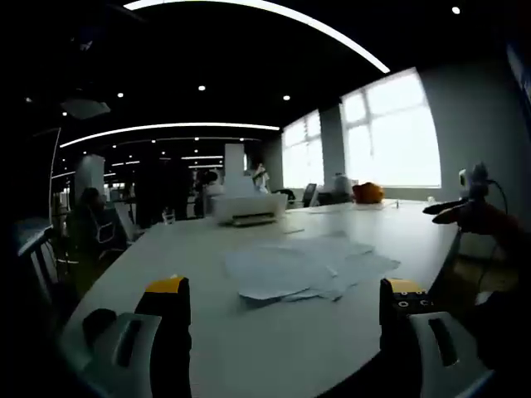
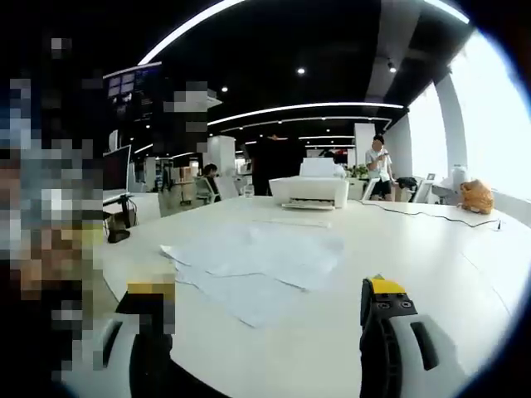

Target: Organize the stack of printing papers by aligning and flattening the scattered papers on the table

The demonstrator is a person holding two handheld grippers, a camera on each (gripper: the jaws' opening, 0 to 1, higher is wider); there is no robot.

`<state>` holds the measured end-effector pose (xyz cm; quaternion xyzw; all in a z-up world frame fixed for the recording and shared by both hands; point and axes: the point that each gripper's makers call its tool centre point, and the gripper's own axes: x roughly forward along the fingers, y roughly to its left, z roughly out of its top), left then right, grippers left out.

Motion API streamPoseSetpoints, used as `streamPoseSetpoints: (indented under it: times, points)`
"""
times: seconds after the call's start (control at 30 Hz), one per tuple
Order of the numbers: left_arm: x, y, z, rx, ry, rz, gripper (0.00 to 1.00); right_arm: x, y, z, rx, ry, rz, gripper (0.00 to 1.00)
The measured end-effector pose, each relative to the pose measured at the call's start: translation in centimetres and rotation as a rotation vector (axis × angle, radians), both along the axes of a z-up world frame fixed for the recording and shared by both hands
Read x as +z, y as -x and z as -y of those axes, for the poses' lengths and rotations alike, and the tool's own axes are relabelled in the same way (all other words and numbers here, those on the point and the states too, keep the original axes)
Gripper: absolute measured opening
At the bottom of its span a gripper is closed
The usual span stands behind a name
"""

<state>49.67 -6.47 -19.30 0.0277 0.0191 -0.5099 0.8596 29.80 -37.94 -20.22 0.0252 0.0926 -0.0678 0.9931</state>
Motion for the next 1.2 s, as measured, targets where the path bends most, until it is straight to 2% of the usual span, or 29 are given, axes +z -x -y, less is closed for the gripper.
streamPoseSetpoints:
  times: [0.23, 0.37, 0.5, 0.67, 1.2]
  points:
    - [0.5, 0.0, -0.5, 0.008, 0.004, 0.012, 0.97, -0.1, -0.1, -0.3, 0.008, 0.003, -0.001, 0.89]
    - [0.3, -0.6, -1.0, 0.022, -0.001, 0.015, 0.97, -0.3, -0.1, -0.3, 0.008, 0.011, -0.013, 0.90]
    - [0.3, -0.8, -1.3, 0.028, -0.001, 0.009, 0.97, 0.3, -0.1, -0.2, 0.002, 0.005, 0.008, 0.90]
    - [0.5, -0.5, -1.5, 0.025, 0.003, 0.018, 0.97, 0.2, 0.0, -0.4, 0.003, 0.007, 0.003, 0.90]
    - [0.7, -0.5, -1.1, 0.021, 0.009, 0.020, 0.97, 0.4, -0.2, -0.6, 0.017, -0.014, 0.018, 0.90]
